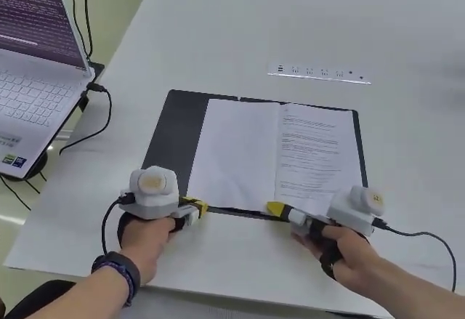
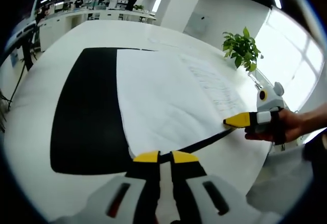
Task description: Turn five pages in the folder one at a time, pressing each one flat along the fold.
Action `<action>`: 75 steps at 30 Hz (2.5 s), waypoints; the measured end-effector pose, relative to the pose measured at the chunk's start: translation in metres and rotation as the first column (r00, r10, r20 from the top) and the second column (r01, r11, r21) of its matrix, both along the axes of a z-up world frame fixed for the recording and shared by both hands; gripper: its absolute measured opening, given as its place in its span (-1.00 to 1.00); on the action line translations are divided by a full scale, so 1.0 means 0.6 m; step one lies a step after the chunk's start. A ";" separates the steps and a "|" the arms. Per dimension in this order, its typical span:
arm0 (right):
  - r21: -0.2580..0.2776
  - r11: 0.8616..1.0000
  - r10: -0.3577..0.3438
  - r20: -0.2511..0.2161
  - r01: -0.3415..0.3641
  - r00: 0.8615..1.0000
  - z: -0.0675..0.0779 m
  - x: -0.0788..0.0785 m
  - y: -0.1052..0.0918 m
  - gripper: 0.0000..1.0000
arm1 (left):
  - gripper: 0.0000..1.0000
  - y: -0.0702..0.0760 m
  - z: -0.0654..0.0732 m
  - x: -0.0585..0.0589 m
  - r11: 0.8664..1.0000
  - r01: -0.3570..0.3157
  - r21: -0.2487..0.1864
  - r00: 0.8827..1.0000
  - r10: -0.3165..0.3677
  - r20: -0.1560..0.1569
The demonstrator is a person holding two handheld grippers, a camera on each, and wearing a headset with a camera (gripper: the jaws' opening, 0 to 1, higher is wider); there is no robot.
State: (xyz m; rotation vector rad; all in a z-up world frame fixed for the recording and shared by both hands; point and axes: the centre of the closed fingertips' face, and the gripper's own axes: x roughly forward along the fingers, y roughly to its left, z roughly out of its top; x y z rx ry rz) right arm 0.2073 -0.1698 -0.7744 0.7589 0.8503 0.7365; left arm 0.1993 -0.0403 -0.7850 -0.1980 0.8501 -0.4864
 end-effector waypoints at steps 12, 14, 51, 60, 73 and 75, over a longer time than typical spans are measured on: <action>-0.004 1.000 -0.009 0.028 0.009 1.000 0.018 -0.009 -0.033 -0.81 | -0.74 -0.001 0.029 -0.009 0.999 0.042 0.014 0.998 -0.042 0.037; -0.023 1.000 -0.003 0.047 0.004 0.999 0.020 -0.008 -0.042 -0.79 | -0.69 -0.003 0.034 -0.009 0.998 0.056 0.022 0.997 -0.057 0.046; -0.367 0.930 0.130 0.352 0.009 0.927 0.138 -0.024 -0.181 -0.02 | 0.07 0.019 0.166 -0.012 0.982 0.166 0.093 0.963 -0.182 0.199; -0.383 0.923 0.128 0.387 0.034 0.913 0.164 -0.020 -0.201 0.04 | 0.21 0.027 0.193 -0.022 0.981 0.167 0.101 0.957 -0.186 0.224; -0.423 0.906 0.147 0.385 0.033 0.911 0.167 -0.043 -0.230 0.23 | 0.33 0.062 0.214 -0.045 0.985 0.130 0.110 0.956 -0.154 0.249; -0.422 0.906 0.145 0.384 0.033 0.912 0.165 -0.047 -0.232 0.25 | 0.35 0.065 0.214 -0.049 0.986 0.126 0.110 0.957 -0.150 0.247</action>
